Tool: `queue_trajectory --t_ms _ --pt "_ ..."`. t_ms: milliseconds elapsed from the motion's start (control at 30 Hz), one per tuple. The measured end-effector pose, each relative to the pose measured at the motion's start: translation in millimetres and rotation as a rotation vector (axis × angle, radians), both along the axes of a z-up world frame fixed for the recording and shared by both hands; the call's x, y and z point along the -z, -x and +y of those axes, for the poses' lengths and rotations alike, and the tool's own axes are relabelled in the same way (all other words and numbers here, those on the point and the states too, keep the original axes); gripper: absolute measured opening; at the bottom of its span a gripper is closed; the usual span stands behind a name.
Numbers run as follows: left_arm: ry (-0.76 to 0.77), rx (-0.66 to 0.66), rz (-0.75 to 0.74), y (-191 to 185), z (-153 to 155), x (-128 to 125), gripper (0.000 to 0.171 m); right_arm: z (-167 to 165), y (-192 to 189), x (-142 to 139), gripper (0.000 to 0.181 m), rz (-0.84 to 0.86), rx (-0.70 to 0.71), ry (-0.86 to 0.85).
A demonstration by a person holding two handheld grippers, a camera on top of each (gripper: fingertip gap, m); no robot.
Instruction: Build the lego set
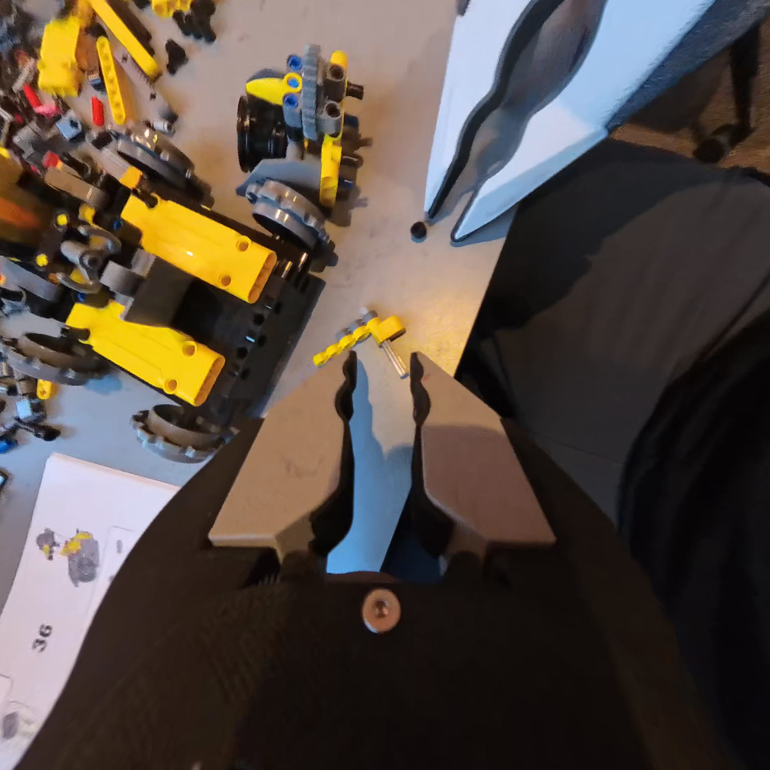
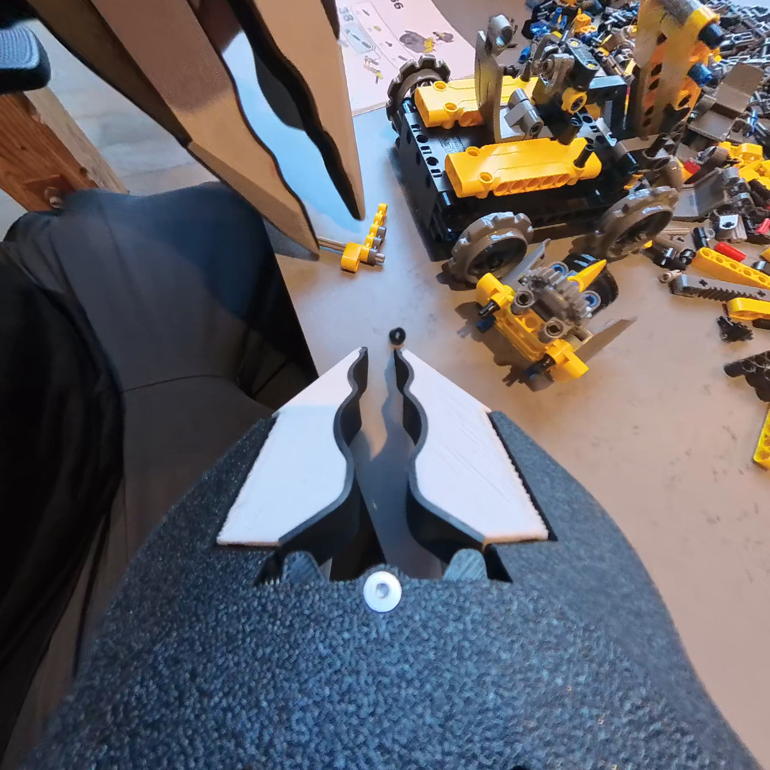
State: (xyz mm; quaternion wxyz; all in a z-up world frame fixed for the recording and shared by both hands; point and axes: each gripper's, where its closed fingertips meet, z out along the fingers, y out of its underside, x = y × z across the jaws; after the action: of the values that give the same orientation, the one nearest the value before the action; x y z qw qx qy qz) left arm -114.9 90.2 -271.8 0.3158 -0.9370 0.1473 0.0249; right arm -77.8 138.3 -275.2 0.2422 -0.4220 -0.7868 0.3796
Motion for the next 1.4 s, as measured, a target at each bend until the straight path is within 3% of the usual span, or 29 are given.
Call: queue_trajectory --t_ms 167,533,933,1033,1100,1267,1400 --pt "0.019 -0.048 -0.018 5.9 4.2 5.8 0.004 1.4 0.1 -0.7 0.015 -0.004 0.012 0.019" --pt "-0.016 -0.006 -0.018 -4.6 -9.2 5.5 0.004 24.8 10.4 -7.1 0.015 -0.013 0.101 0.009" --pt "-0.032 -0.008 0.003 -6.6 -16.1 5.0 0.003 -12.1 18.2 1.8 0.006 -0.117 -0.025 0.061" --pt "-0.026 -0.024 -0.029 -5.7 -19.7 5.0 0.003 -21.5 19.3 1.6 0.007 -0.096 -0.056 0.037" --pt "-0.026 -0.033 -0.056 -5.8 -21.5 3.9 0.004 -23.7 18.3 0.3 0.021 -0.077 -0.068 0.024" --pt "-0.007 -0.045 -0.116 -5.0 -23.1 1.5 0.004 -19.6 13.1 -2.8 0.025 0.005 -0.058 -0.070" --pt "0.012 -0.030 -0.130 -8.7 -20.0 -2.6 0.004 -27.8 17.7 -28.2 0.030 0.200 -0.041 -0.242"
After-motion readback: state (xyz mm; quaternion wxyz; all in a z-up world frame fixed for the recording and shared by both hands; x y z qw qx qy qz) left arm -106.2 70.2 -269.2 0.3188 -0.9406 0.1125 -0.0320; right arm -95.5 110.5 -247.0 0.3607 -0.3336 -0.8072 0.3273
